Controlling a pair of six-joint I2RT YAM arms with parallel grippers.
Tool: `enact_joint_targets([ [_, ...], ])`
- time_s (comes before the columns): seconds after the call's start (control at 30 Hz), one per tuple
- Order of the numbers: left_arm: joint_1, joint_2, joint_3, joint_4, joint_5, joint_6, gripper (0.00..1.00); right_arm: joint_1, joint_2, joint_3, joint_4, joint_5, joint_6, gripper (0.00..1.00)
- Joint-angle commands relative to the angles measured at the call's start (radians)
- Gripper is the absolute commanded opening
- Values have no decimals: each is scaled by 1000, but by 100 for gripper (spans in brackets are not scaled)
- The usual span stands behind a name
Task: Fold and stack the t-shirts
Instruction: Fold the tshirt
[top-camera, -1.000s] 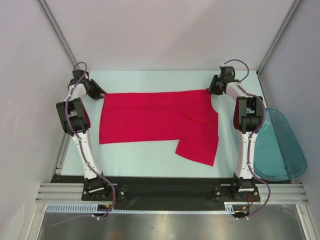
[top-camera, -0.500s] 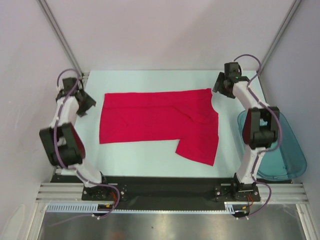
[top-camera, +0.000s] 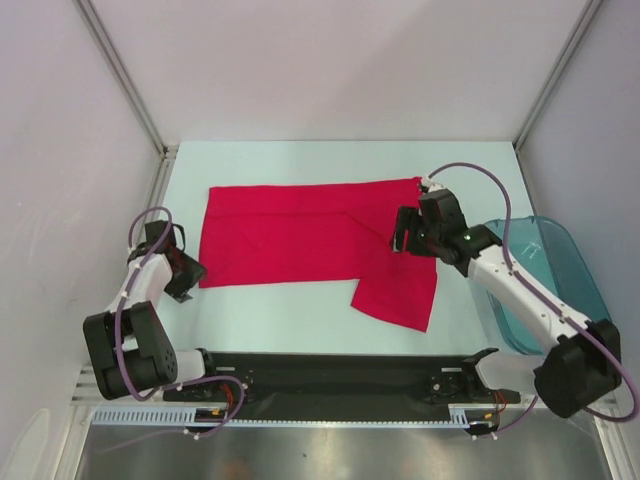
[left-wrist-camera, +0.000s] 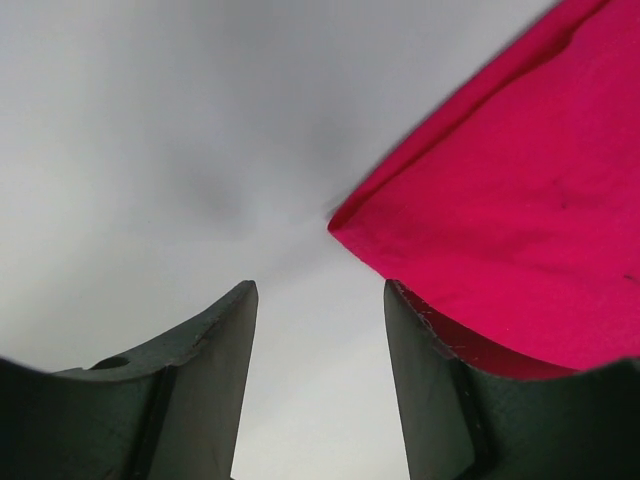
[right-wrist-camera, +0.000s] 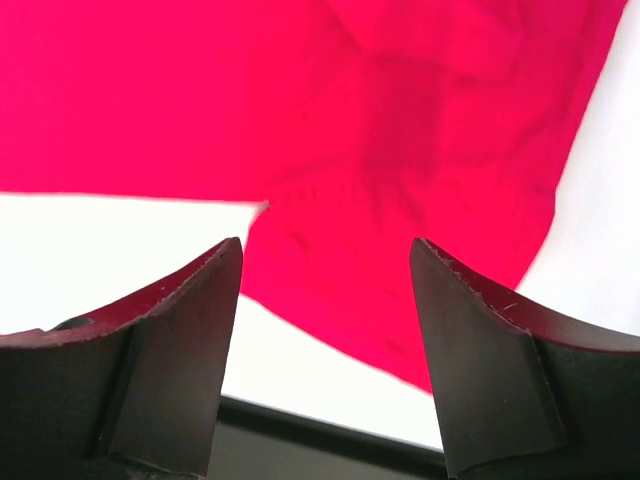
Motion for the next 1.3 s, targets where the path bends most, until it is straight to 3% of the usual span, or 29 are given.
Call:
enact_joint_targets([
  [0.0, -6, -8, -9, 58, -9, -53, 59, 9, -102, -41, 8, -29, 14, 72],
  [0.37, -1, 133, 48, 112, 28, -99, 53, -8, -247, -142, -41, 7, -38, 72],
  [0.7, 2, 191, 48, 140, 31, -131, 48, -46, -230, -138, -54, -12, -44, 72],
  [0.9, 4, 207, 20, 158, 86, -131, 32, -109, -234, -153, -111, -24, 29, 75],
  [1.03, 13, 184, -7, 169, 123, -130, 20, -152, -219, -260, -102, -41, 140, 76],
  [1.17, 22, 176, 11, 152, 146, -108, 8, -148, -216, -357, -85, -39, 239, 70],
  [1.27, 25, 171, 22, 149, 163, -94, 4, -146, -205, -429, -39, -32, 296, 65],
])
